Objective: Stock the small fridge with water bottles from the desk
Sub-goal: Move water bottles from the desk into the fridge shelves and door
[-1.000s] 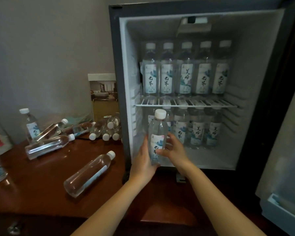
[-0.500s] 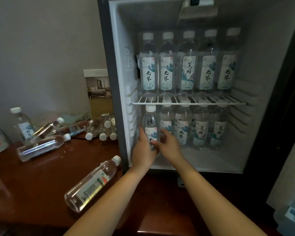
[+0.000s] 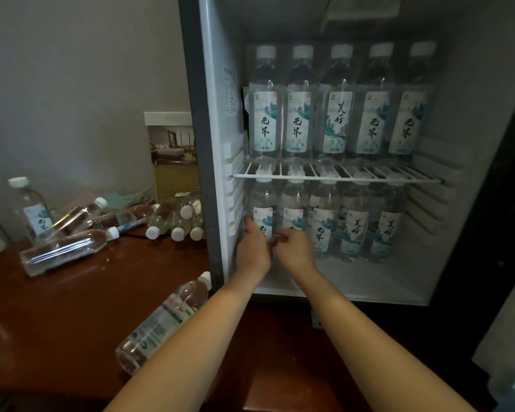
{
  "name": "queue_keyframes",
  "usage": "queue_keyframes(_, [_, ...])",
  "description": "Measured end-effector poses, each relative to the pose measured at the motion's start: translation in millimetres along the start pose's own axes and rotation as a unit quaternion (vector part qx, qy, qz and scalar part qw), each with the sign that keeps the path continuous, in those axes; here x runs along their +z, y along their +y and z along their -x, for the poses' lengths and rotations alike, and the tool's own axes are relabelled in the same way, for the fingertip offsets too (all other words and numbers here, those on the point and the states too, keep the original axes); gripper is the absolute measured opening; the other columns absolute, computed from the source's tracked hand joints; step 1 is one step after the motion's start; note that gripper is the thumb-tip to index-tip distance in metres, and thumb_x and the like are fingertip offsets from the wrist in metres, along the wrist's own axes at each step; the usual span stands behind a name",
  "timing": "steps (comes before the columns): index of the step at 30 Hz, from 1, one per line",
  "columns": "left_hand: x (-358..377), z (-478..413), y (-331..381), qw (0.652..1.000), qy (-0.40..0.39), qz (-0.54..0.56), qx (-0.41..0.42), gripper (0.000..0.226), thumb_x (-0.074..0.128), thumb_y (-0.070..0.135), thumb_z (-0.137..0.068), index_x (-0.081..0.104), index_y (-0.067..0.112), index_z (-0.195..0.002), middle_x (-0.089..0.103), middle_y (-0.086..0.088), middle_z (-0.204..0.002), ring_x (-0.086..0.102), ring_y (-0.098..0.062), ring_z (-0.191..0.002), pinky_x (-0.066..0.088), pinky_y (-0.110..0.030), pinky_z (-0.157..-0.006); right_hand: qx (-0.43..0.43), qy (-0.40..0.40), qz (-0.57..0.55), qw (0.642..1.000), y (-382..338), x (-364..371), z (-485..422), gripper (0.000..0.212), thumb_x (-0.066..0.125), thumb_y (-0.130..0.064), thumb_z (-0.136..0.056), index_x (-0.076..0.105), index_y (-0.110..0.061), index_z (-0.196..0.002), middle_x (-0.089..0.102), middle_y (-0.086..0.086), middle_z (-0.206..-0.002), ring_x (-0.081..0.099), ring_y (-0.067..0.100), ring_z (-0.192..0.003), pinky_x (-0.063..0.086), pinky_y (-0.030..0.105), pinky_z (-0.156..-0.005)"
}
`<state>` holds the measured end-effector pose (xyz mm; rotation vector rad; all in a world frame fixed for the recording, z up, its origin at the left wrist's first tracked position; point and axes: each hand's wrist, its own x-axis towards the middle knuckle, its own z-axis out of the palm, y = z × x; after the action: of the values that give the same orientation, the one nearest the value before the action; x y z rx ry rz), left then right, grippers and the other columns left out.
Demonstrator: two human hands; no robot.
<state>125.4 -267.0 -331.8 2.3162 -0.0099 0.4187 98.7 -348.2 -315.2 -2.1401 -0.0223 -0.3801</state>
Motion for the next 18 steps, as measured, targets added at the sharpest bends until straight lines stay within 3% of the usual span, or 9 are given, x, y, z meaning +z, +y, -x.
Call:
queue_keyframes(2, [1.0, -2.9, 0.9, 1.0, -0.003, -0.01, -0.012, 0.056, 0.052, 0.021, -0.092, 0.019, 0.008, -0.136, 0.054, -0.018, -0.126, 0.057, -0.035, -0.111, 0.046, -0.044, -0.09, 0.005, -0.011, -0.004, 1.0, -0.5, 0.1, -1.1, 0.028, 0.047, 0.005, -0.081, 0.07, -0.004, -0.093, 0.069, 0.013, -0.085, 0.057, 0.018, -0.075, 0.039, 0.017, -0.055])
queue_keyframes(5, [3.0, -3.3, 1.2, 1.0, 0.002, -0.013, -0.016, 0.053, 0.051, 0.022, -0.092, 0.021, 0.008, -0.134, 0.055, -0.018, -0.124, 0.057, -0.035, -0.109, 0.046, -0.044, -0.089, 0.019, -0.013, -0.022, 0.999, -1.4, 0.8, -4.1, 0.03, 0.047, 0.006, -0.078, 0.071, -0.004, -0.093, 0.071, 0.015, -0.086, 0.064, 0.026, -0.083, 0.049, 0.031, -0.07])
queue_keyframes(8, [2.8, -3.1, 0.1, 1.0, -0.002, -0.009, -0.019, 0.055, 0.051, 0.021, -0.092, 0.02, 0.009, -0.135, 0.056, -0.018, -0.123, 0.058, -0.035, -0.108, 0.046, -0.044, -0.088, 0.029, -0.014, -0.031, 0.999, -2.4, 0.8, -4.5, 0.029, 0.048, 0.007, -0.076, 0.072, -0.004, -0.089, 0.071, 0.016, -0.086, 0.065, 0.027, -0.087, 0.047, 0.029, -0.071])
queue_keyframes(13, [1.4, -1.8, -2.9, 0.999, -0.026, 0.001, -0.023, 0.059, 0.052, 0.014, -0.091, 0.018, 0.004, -0.138, 0.053, -0.02, -0.127, 0.055, -0.035, -0.112, 0.046, -0.044, -0.092, 0.05, -0.015, -0.053, 0.997, -4.6, -2.8, 1.9, 0.043, 0.046, 0.01, -0.079, 0.064, -0.002, -0.116, 0.068, 0.016, -0.106, 0.06, 0.026, -0.105, 0.045, 0.03, -0.086])
queue_keyframes(16, [2.4, 3.4, -8.4, 0.998, -0.057, -0.023, -0.01, 0.076, 0.053, 0.005, -0.088, 0.004, 0.003, -0.146, 0.043, -0.02, -0.138, 0.049, -0.032, -0.122, 0.044, -0.039, -0.098, 0.079, -0.016, -0.053, 0.995, -2.0, -4.8, 7.3, 0.045, 0.045, 0.01, -0.081, 0.057, 0.001, -0.124, 0.064, 0.017, -0.118, 0.056, 0.026, -0.114, 0.043, 0.033, -0.098])
queue_keyframes(18, [-2.2, 13.4, -11.0, 0.996, -0.076, -0.048, 0.014, 0.082, 0.054, 0.006, -0.088, -0.004, 0.007, -0.148, 0.041, -0.018, -0.141, 0.051, -0.027, -0.12, 0.045, -0.031, -0.093, 0.093, -0.015, -0.064, 0.993, 0.2, -5.5, 12.6, 0.046, 0.044, 0.007, -0.083, 0.054, -0.001, -0.127, 0.06, 0.017, -0.126, 0.054, 0.026, -0.119, 0.042, 0.039, -0.105])
